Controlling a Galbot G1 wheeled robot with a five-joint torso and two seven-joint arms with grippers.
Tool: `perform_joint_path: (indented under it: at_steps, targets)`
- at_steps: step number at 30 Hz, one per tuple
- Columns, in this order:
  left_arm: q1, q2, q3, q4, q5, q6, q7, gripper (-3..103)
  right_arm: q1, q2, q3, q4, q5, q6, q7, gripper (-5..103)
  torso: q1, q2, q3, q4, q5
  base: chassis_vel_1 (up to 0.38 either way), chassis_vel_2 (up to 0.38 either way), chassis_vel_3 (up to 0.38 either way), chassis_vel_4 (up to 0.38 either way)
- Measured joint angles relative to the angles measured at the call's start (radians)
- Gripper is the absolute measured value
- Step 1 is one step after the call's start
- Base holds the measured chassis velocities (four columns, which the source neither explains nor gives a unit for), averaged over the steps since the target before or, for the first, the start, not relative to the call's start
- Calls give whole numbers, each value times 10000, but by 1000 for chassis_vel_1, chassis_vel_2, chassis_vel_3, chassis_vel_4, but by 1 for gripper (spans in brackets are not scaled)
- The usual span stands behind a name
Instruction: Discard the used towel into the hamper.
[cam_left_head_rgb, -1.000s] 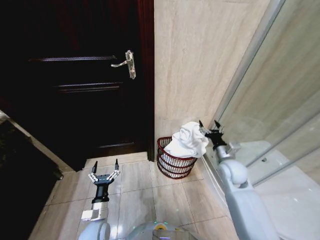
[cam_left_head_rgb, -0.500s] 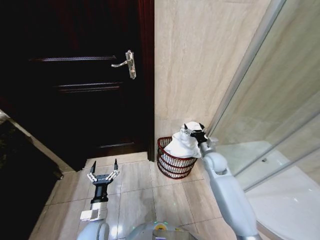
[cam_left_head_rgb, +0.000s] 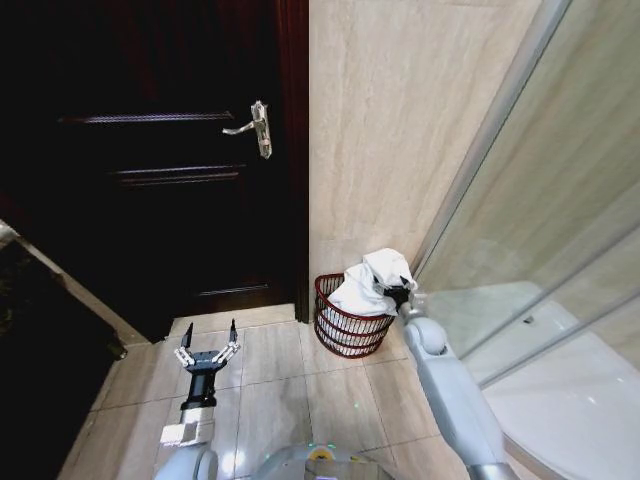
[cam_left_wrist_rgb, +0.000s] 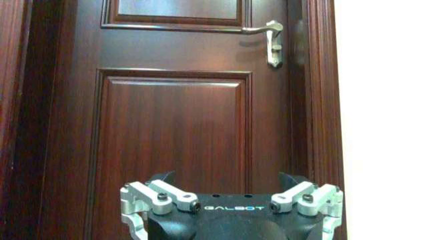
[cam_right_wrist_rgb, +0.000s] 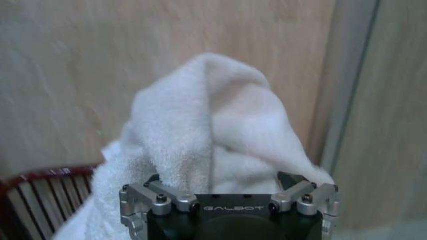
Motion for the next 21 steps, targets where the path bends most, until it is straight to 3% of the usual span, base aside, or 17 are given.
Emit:
perform_joint_path:
  at_steps: [9,16,21]
  targets:
    - [42,0,-159,62,-285,-117,3,100,-29,26,142,311,-10,-354,69,100,2,2,3,1,1,0,0,0,0]
    - [-38,0,-116,54,-603,64,-89,100,-651,9,174,2090,-256,543,236,100,3,3,3,4,1,0,0,0,0]
    - [-425,1,19,251,-680,397,-228,100,-2125,441,912,3969,-424,983,-145,100,3,4,3,0,0,0,0,0,0]
